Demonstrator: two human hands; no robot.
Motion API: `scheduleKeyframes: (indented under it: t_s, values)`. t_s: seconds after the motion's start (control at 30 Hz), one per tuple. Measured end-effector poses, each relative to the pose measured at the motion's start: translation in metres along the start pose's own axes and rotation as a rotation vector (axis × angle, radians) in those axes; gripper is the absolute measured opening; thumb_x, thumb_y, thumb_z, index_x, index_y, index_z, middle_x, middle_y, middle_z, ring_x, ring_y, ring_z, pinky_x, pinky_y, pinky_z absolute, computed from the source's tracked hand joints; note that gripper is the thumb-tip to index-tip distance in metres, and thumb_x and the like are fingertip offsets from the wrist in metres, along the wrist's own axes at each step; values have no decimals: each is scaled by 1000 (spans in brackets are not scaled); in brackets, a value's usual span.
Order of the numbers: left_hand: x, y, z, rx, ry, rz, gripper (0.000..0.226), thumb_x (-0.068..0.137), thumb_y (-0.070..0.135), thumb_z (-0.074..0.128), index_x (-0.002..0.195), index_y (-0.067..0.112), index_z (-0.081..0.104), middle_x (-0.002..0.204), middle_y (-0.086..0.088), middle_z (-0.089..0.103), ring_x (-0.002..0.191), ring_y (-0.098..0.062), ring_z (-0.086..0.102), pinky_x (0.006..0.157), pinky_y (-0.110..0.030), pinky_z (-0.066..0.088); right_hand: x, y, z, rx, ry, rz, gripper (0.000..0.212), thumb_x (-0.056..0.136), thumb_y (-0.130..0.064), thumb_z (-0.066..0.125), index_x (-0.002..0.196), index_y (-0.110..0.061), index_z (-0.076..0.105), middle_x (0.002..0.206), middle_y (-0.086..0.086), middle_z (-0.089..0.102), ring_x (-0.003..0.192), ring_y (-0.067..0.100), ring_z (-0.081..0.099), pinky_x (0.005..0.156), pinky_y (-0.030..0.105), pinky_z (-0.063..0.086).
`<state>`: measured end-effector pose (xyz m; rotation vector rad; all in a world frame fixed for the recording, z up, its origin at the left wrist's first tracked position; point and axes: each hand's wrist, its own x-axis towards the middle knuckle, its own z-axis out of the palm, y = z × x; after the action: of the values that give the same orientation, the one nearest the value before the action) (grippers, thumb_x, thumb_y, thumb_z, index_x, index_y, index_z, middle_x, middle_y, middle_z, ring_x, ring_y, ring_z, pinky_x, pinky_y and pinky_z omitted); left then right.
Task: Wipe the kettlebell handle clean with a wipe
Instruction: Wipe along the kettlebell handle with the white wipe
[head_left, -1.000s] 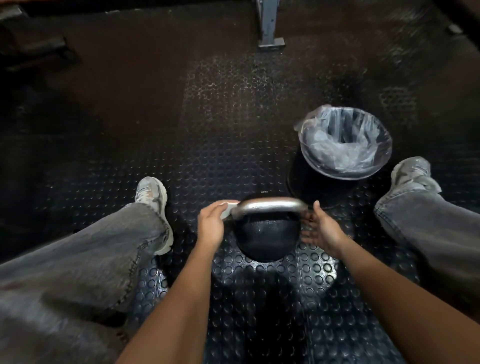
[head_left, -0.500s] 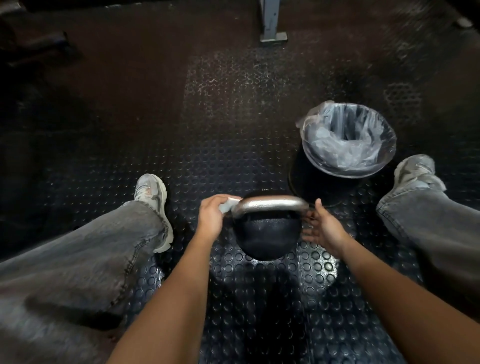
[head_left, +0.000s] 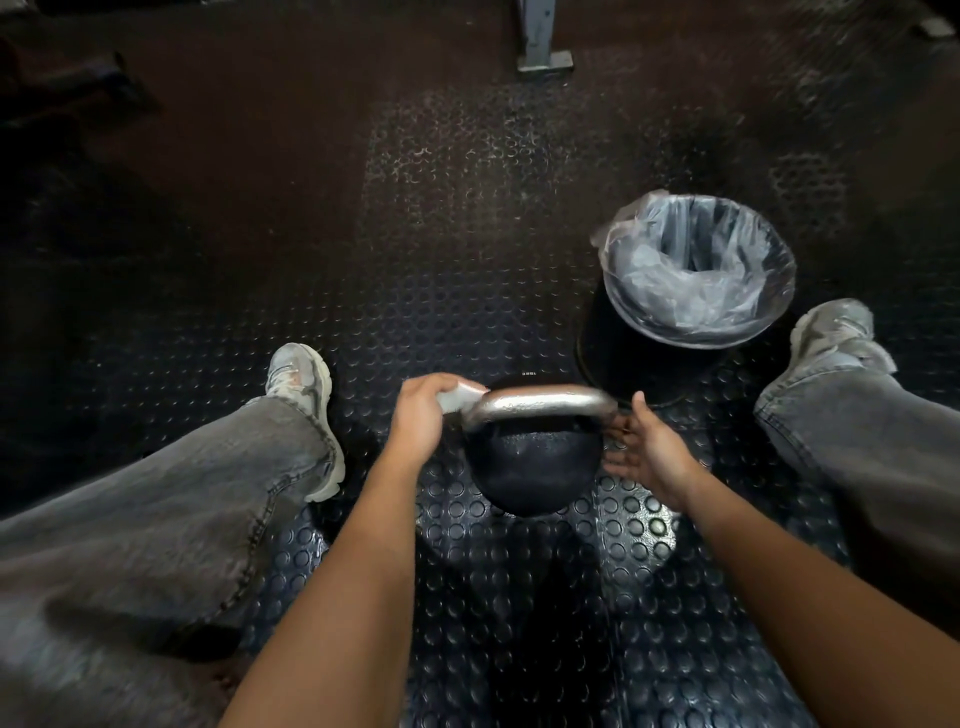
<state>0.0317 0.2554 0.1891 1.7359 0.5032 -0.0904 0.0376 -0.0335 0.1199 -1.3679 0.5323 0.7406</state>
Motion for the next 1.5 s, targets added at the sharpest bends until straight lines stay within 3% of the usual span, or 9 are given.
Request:
scheduleKeyframes:
  t_s: [0.07, 0.23, 0.53, 0.6, 0.73, 0.9, 1.13, 1.4, 1.5]
  values:
    - [0, 4, -8, -37, 28, 49, 25, 88, 12, 51, 77, 14, 73, 80, 8, 67, 77, -2, 58, 73, -10, 41, -2, 1, 0, 7, -4, -8, 63, 97, -70, 27, 122, -24, 61, 122, 2, 65, 110, 31, 62, 104, 49, 47]
    - [-4, -29, -9, 98, 3, -130, 30, 82, 27, 52, 86, 21, 81, 91, 0, 77, 98, -27, 69, 89, -41, 49, -1, 2, -2, 23, -4, -12, 65, 97, -70, 27, 124, -22, 61, 124, 3, 65, 114, 31, 61, 102, 48, 47]
    - [20, 32, -8, 262, -304, -41, 36, 82, 33, 48, 85, 26, 83, 100, -1, 76, 93, -19, 65, 90, -35, 45, -8, -2, 3, 25, 20, 0, 62, 98, -67, 30, 120, -20, 63, 114, 1, 69, 103, 25, 66, 81, 38, 53]
    - [12, 32, -19, 218, -271, 1, 36, 88, 25, 47, 86, 24, 83, 90, 4, 78, 87, -14, 66, 83, -28, 44, -8, -1, 3, 29, 16, 4, 63, 98, -67, 29, 122, -20, 63, 116, 0, 69, 106, 26, 66, 83, 39, 53]
    - [3, -7, -28, 267, -127, -114, 28, 83, 31, 53, 83, 24, 81, 91, -2, 77, 91, -23, 68, 83, -38, 47, -6, 1, 1, 34, 14, 8, 63, 97, -69, 30, 122, -20, 62, 119, 0, 68, 109, 26, 65, 87, 41, 53]
    - [20, -11, -5, 488, -301, -70, 34, 88, 13, 51, 73, 33, 73, 98, 1, 71, 95, -22, 63, 84, -32, 45, -4, 2, -1, 18, 9, 7, 66, 96, -70, 31, 123, -19, 63, 120, 1, 68, 111, 26, 63, 89, 41, 52]
    - [10, 38, -22, 191, -199, -90, 31, 91, 24, 52, 78, 23, 80, 102, -2, 66, 95, -19, 60, 87, -35, 43, -6, 2, 0, 12, 4, 0, 65, 96, -71, 31, 123, -21, 62, 124, 2, 66, 115, 28, 62, 90, 42, 52]
    - [11, -12, -13, 291, -241, -162, 31, 74, 32, 51, 74, 29, 81, 87, -1, 77, 89, -27, 68, 90, -48, 50, -3, 6, -4, -3, -15, -3, 71, 94, -72, 29, 131, -20, 60, 134, 3, 62, 116, 26, 62, 85, 39, 52]
    - [14, 11, -11, 118, -217, -182, 38, 88, 23, 48, 70, 26, 82, 89, -5, 77, 79, -15, 69, 75, -33, 54, -2, 6, -3, 2, -15, -2, 74, 94, -72, 29, 135, -19, 58, 142, 6, 58, 116, 26, 62, 84, 39, 53]
